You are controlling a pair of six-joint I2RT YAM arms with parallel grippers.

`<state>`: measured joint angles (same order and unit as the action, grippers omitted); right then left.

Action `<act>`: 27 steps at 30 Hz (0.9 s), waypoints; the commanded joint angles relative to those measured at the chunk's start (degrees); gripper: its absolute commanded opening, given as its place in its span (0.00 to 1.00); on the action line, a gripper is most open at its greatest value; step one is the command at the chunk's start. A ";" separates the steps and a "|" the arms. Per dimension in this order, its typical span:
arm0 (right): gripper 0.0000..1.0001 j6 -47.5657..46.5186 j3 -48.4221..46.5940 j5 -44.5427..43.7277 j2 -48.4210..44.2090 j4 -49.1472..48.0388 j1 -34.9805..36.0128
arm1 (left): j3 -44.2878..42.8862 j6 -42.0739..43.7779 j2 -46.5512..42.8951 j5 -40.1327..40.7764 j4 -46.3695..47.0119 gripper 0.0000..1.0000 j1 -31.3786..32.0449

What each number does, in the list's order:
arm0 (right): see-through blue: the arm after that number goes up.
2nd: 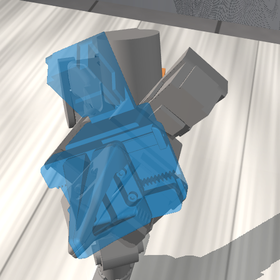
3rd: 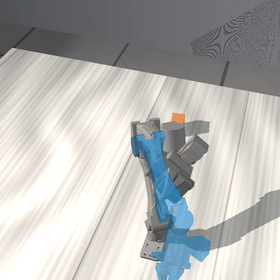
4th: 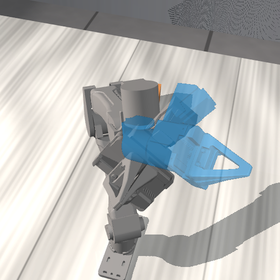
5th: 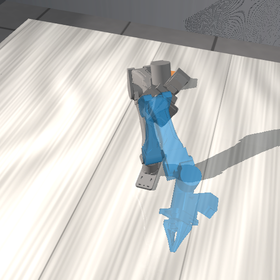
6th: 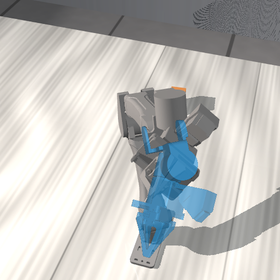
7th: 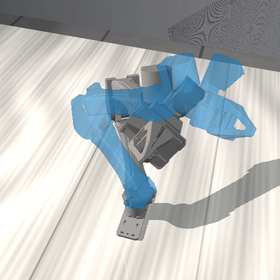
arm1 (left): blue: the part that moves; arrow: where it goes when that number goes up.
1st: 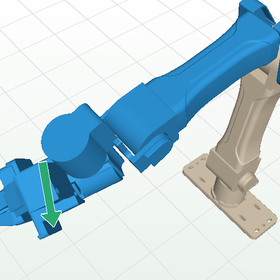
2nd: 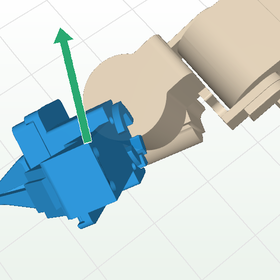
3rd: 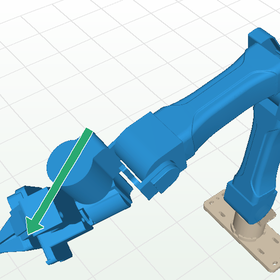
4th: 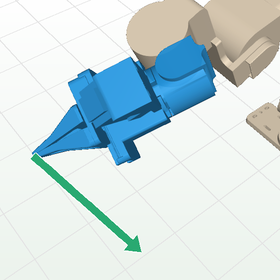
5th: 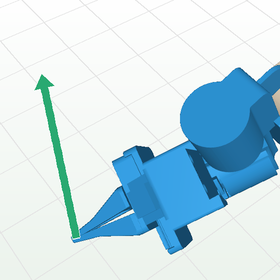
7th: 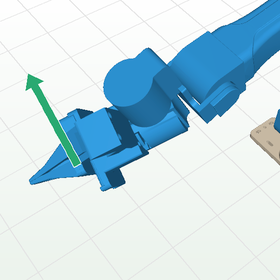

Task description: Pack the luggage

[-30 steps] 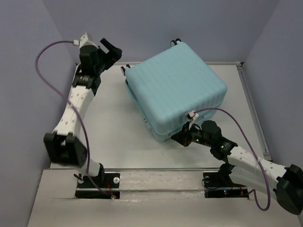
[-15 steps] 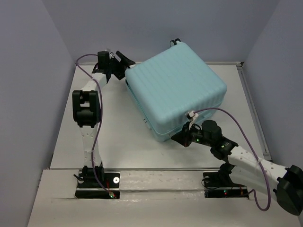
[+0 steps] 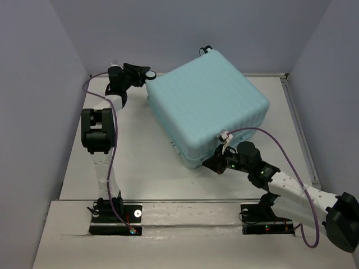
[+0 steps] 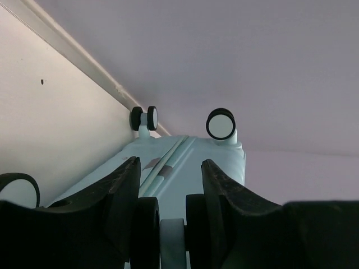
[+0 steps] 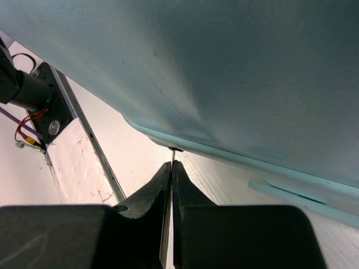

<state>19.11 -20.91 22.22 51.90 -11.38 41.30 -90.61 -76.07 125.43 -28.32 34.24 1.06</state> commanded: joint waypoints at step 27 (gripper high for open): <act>0.07 2.42 -3.69 -8.07 8.47 -5.23 -3.51 | 36.11 25.88 -39.89 -0.08 -14.01 0.06 -12.92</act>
<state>22.41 -20.14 18.87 56.69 -17.41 41.15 -57.23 -53.93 91.11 -28.21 18.92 -9.54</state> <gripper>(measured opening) 0.071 0.069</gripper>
